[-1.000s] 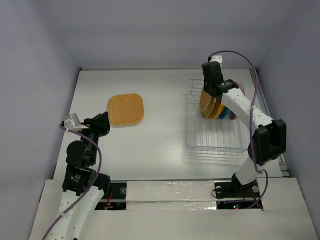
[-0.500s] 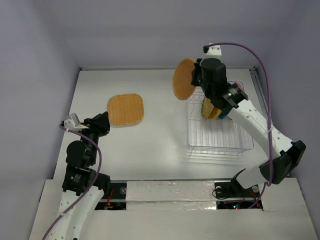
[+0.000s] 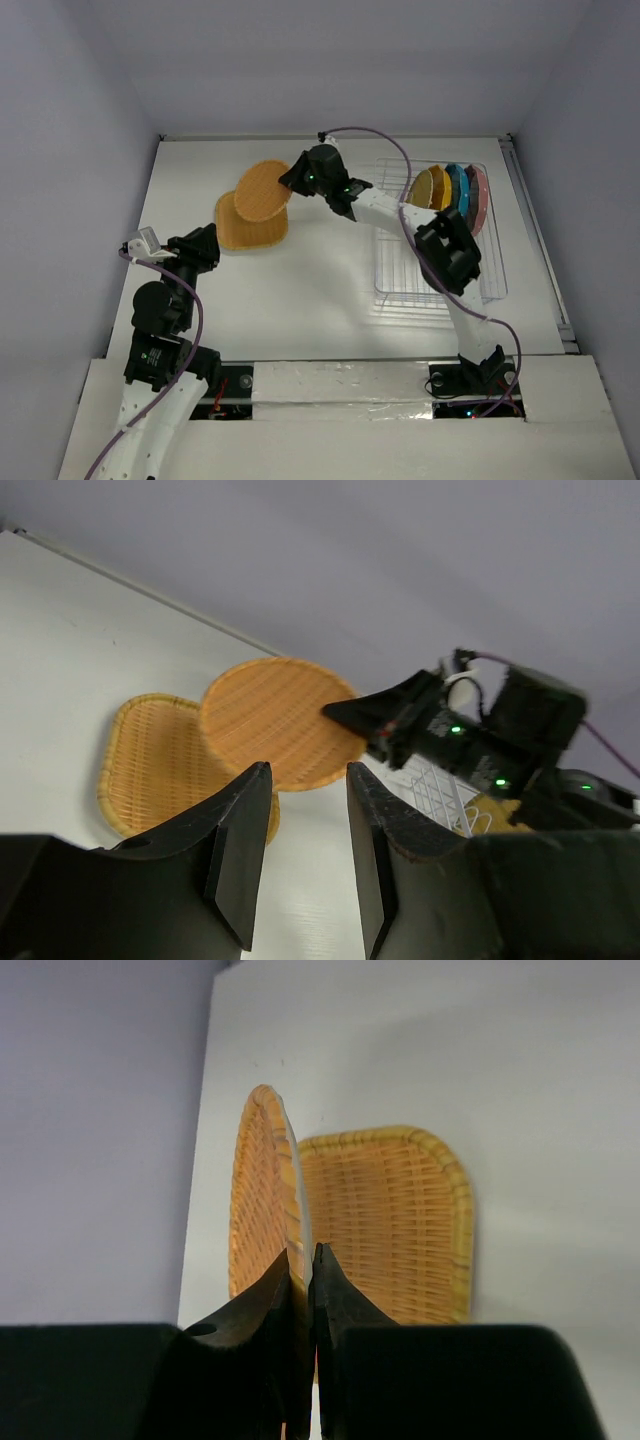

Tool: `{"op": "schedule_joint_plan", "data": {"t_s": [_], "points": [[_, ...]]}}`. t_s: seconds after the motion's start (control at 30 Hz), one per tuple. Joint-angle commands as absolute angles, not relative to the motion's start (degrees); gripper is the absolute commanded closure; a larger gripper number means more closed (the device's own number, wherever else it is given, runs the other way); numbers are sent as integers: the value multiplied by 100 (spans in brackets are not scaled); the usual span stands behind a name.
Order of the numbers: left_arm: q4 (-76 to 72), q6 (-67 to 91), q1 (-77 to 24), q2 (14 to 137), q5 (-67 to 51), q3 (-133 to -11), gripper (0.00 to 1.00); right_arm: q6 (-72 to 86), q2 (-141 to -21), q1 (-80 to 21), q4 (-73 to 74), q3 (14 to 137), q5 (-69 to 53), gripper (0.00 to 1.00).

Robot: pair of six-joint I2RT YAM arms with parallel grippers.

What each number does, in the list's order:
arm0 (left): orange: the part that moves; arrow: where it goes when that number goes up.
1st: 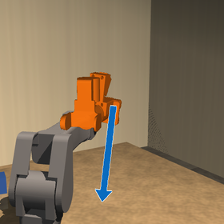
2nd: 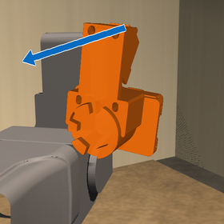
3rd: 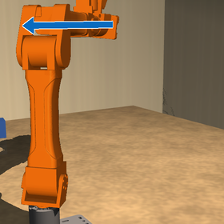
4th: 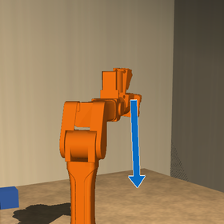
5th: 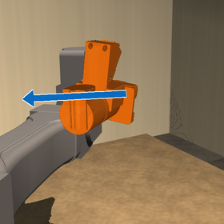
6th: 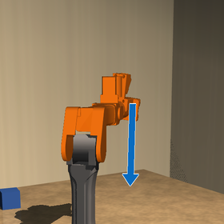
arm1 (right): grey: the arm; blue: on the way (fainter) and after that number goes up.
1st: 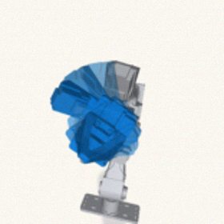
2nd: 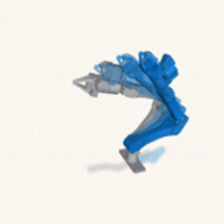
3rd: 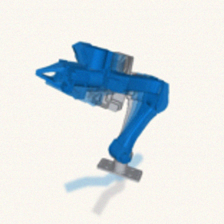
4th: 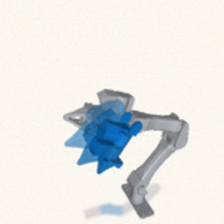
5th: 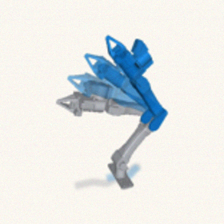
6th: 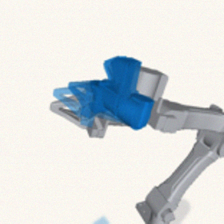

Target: Unload the plates from the dish rack

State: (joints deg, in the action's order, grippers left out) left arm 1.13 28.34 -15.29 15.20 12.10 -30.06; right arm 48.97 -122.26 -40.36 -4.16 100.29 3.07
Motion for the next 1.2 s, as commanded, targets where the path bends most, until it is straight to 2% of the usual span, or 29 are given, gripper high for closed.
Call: {"op": "schedule_joint_plan", "data": {"t_s": [0.0, 0.13, 0.2, 0.23, 0.33, 0.43, 0.57, 0.77, 0.83, 0.87, 1.03, 1.07, 1.1, 1.13, 1.17], "points": [[-149, 2804, -1503, 1494, 1187, -3041, 67, 5818, -12479, -4271, -1197, 10993, -150, 100], [-158, 2804, -1503, 1468, 1187, -3041, 67, 5976, -13059, -4447, -1099, 11136, -167, 99], [-158, 2812, -1503, 1450, 1187, -3041, 67, 6073, -13131, -4508, -1116, 11040, -123, 88], [-158, 2804, -1503, 1450, 1187, -3041, 67, 6082, -13148, -4509, -1108, 10917, -62, 70], [-167, 2804, -1503, 1433, 1187, -3032, 67, 6047, -13218, -4509, -854, 10863, -35, 52], [-176, 2812, -1503, 1406, 1187, -3032, 66, 5907, -13420, -4509, -459, 11082, -157, 40], [-167, 2804, -1503, 1397, 1187, -3032, 65, 5696, -13527, -4509, -97, 11224, -159, 37], [-176, 2812, -1503, 1397, 1187, -3032, 65, 4853, -13088, -4509, 860, 11223, 710, 10], [-184, 2812, -1503, 1397, 1187, -3032, 65, 4431, -12904, -4509, 1202, 11346, 1009, 2], [-185, 2804, -1503, 1389, 1187, -3024, 65, 4299, -12833, -4509, 1274, 11381, 1002, 2], [-176, 2804, -1503, 1389, 1187, -3032, 65, 3376, -12051, -4457, 1440, 11233, 1177, 6], [-176, 2804, -1503, 1380, 1187, -3032, 65, 3279, -11911, -4456, 1563, 11154, 1282, 11], [-176, 2804, -1503, 1371, 1187, -3032, 65, 3104, -11570, -4404, 1747, 11058, 1440, 41], [-176, 2812, -1503, 1371, 1187, -3032, 65, 2998, -11332, -4403, 1732, 10857, 1659, 41], [-167, 2804, -1503, 1362, 1187, -3032, 65, 2893, -11059, -4403, 1714, 10593, 2105, 85]]}}
